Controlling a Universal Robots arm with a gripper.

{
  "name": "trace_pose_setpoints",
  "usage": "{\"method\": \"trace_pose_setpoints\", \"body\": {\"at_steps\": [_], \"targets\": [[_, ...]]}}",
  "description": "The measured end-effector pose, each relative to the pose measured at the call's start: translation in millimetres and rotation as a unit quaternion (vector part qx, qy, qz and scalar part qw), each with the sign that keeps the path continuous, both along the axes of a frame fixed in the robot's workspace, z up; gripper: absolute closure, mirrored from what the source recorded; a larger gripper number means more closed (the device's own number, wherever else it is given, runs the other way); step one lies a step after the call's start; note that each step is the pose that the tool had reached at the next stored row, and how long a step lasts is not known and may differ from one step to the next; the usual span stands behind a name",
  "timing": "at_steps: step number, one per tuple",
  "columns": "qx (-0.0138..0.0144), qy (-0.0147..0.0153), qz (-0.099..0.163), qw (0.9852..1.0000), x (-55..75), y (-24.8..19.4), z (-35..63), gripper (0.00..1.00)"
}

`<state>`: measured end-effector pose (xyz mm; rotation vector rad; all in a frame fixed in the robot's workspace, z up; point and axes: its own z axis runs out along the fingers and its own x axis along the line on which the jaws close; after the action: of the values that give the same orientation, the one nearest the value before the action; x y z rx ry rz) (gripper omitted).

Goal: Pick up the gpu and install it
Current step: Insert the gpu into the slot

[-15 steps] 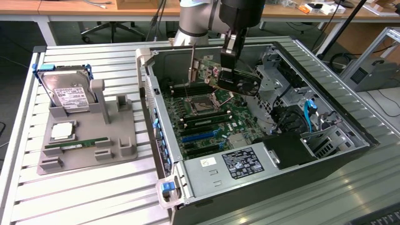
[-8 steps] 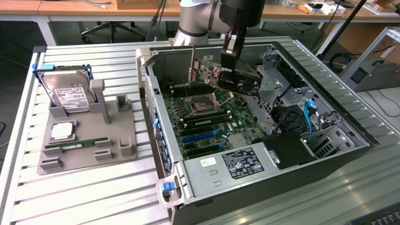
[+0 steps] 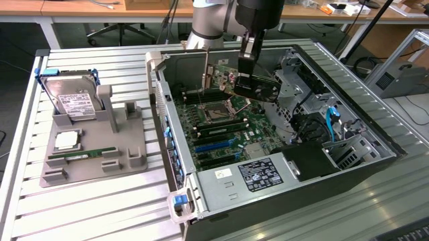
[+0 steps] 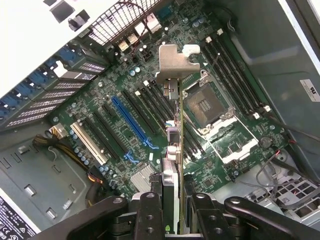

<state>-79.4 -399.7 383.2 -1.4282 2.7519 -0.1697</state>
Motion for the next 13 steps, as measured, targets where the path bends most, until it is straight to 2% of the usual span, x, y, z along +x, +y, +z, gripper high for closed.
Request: {"method": "trace_pose_setpoints", "body": {"at_steps": [9, 13], "targets": [[-0.0025, 0.0000, 0.012, 0.9999, 0.0, 0.0, -0.1, 0.73], [-0.0047, 0.0000, 0.021, 0.9998, 0.0, 0.0, -0.2, 0.73]]}}
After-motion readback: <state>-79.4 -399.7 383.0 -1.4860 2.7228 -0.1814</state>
